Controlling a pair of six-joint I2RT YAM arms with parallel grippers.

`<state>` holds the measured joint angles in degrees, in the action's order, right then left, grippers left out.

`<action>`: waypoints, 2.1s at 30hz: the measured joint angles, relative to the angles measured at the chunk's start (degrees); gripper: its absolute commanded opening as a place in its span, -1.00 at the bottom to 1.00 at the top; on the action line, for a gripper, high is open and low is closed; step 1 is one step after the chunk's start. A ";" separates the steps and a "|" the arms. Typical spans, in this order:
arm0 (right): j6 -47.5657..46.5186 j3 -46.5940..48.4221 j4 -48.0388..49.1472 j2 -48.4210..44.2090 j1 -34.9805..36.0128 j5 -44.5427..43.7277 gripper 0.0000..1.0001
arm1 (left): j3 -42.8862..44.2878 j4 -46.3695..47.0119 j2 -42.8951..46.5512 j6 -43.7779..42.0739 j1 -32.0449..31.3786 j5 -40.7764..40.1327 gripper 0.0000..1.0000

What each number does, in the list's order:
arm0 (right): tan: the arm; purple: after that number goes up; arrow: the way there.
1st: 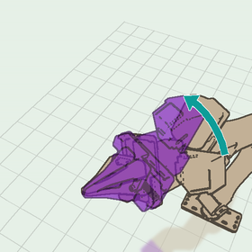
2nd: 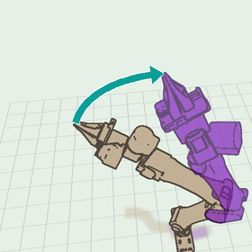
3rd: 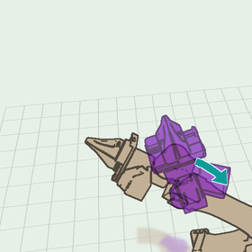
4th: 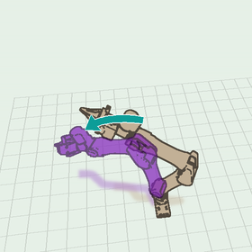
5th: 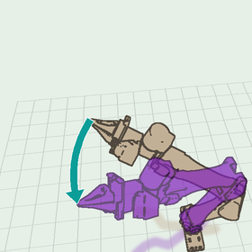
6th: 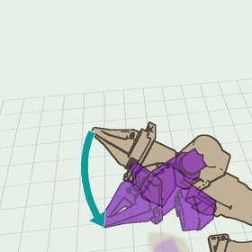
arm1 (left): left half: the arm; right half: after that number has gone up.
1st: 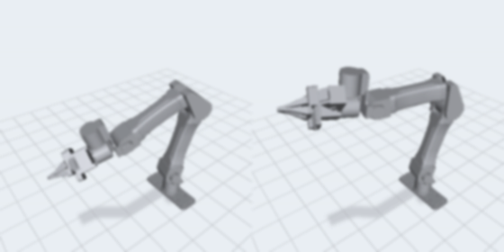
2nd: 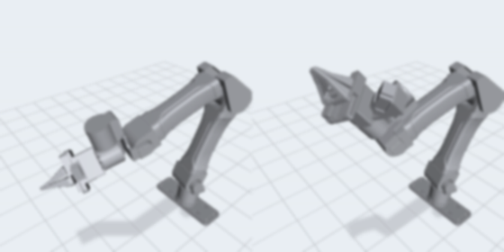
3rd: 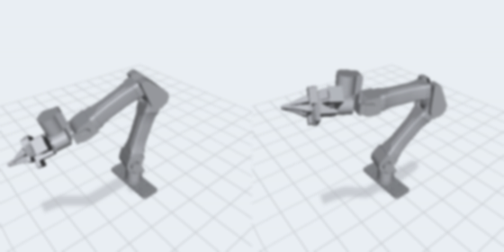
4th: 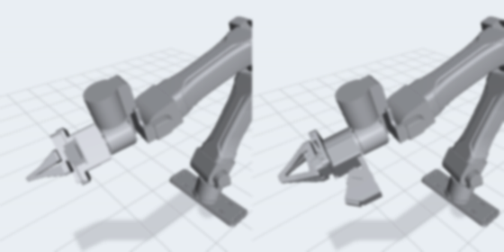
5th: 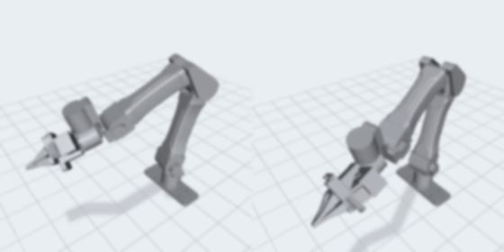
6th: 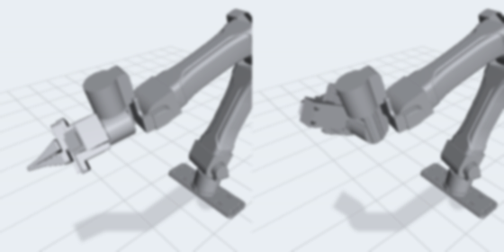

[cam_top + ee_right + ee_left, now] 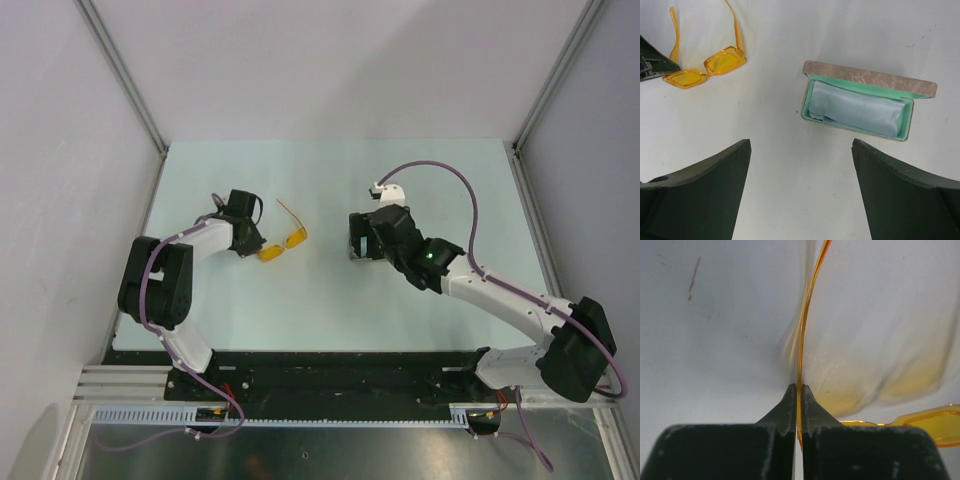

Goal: Organize the sunglasses
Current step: Pick up the left temple of the sunglasses, then fold the right temple of the sunglasses with the sunglasses.

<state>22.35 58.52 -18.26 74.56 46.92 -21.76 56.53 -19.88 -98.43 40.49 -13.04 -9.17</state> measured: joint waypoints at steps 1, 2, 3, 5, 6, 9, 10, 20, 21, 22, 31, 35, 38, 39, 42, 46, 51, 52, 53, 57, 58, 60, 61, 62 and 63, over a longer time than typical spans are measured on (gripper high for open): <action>0.00 0.00 0.00 -0.26 -0.28 0.15 0.75 | 0.04 -0.04 0.00 -0.50 -0.09 0.22 -0.99; 0.00 0.00 0.00 -0.48 -0.48 0.46 0.75 | 0.13 -0.04 0.02 -0.98 -0.17 0.39 -0.99; -0.02 0.00 -0.02 -0.68 -0.83 0.94 0.75 | 0.24 -0.13 0.09 -1.92 -0.52 0.39 -0.99; 0.00 0.00 0.00 -1.16 -1.88 2.14 0.76 | 0.28 -0.33 0.81 -3.39 -1.49 0.42 -0.99; -0.02 0.00 0.02 -1.46 -2.40 2.93 0.76 | 0.28 -0.50 1.70 -4.35 -2.34 0.37 -0.99; -0.24 0.00 0.13 -2.60 -3.85 5.20 0.77 | 0.50 -0.92 5.97 -7.34 -5.99 -0.13 -0.99; -0.39 0.00 0.20 -3.06 -4.33 5.92 0.77 | 0.66 -0.92 7.45 -8.17 -7.17 -0.48 -0.99; 1.49 2.49 -0.87 -8.11 -11.80 13.68 0.76 | 2.99 2.12 26.29 -19.02 -20.17 -5.57 -0.99; 1.64 2.95 -0.96 -8.33 -12.44 13.68 0.76 | 3.02 2.71 27.61 -19.82 -20.85 -5.68 -0.99; 2.05 3.54 -1.05 -8.68 -13.09 13.68 0.73 | 3.06 3.32 28.96 -20.65 -21.44 -5.70 -0.99; 4.46 8.70 -0.57 -10.58 -13.18 16.68 0.69 | 2.80 9.55 36.74 -28.02 -27.69 -8.31 -0.99; 4.63 12.94 -0.66 -10.21 -10.93 16.24 0.65 | 1.97 11.91 38.42 -30.10 -30.82 -12.09 -0.99; 3.93 16.72 -0.98 -8.59 -6.99 13.18 0.64 | 1.95 13.22 38.56 -31.10 -32.94 -15.58 -0.99; 3.45 18.10 -1.29 -7.72 -5.27 11.76 0.64 | 1.95 13.46 38.47 -31.56 -33.79 -16.92 -0.99; 2.27 21.46 -2.29 -4.50 -0.66 8.00 0.61 | 1.95 14.38 38.03 -32.02 -36.09 -20.24 -0.99; 1.29 23.21 -4.61 -0.52 2.10 4.63 0.62 | 1.95 15.08 37.31 -32.04 -37.46 -22.12 -0.99; -0.28 23.21 -6.23 1.05 2.51 4.13 0.62 | 1.95 15.67 37.29 -32.00 -37.55 -22.43 -0.99; -0.90 23.23 -6.03 1.01 2.82 4.31 0.62 | 1.95 15.78 37.29 -31.98 -37.55 -22.43 -0.99; -1.53 23.26 -5.68 1.01 3.32 4.50 0.62 | 1.95 15.91 37.29 -31.98 -37.55 -22.45 -0.99; -2.97 23.28 -5.16 0.94 5.20 4.37 0.67 | 1.95 15.98 37.29 -31.95 -37.57 -23.06 -0.99; -3.21 23.26 -5.07 0.74 5.49 4.24 0.70 | 1.95 15.98 37.29 -31.95 -37.59 -23.43 -0.99; -3.67 23.28 -4.96 0.11 5.49 3.82 0.77 | 1.95 16.00 37.29 -31.93 -37.59 -24.09 -0.99; -4.00 23.28 -4.94 -0.39 5.49 3.37 0.77 | 1.92 16.02 37.24 -31.91 -37.59 -24.52 -0.99; -4.17 23.28 -4.94 -1.16 5.49 2.82 0.77 | 1.90 16.02 37.22 -31.91 -37.59 -24.94 -0.99; -4.33 23.26 -4.96 -1.90 5.49 2.25 0.77 | 1.86 16.02 37.13 -31.78 -37.59 -25.44 -0.99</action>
<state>18.02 81.78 -23.22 72.66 52.40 -19.51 58.39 -3.86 -61.30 8.71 -50.63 -34.61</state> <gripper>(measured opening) 0.881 0.016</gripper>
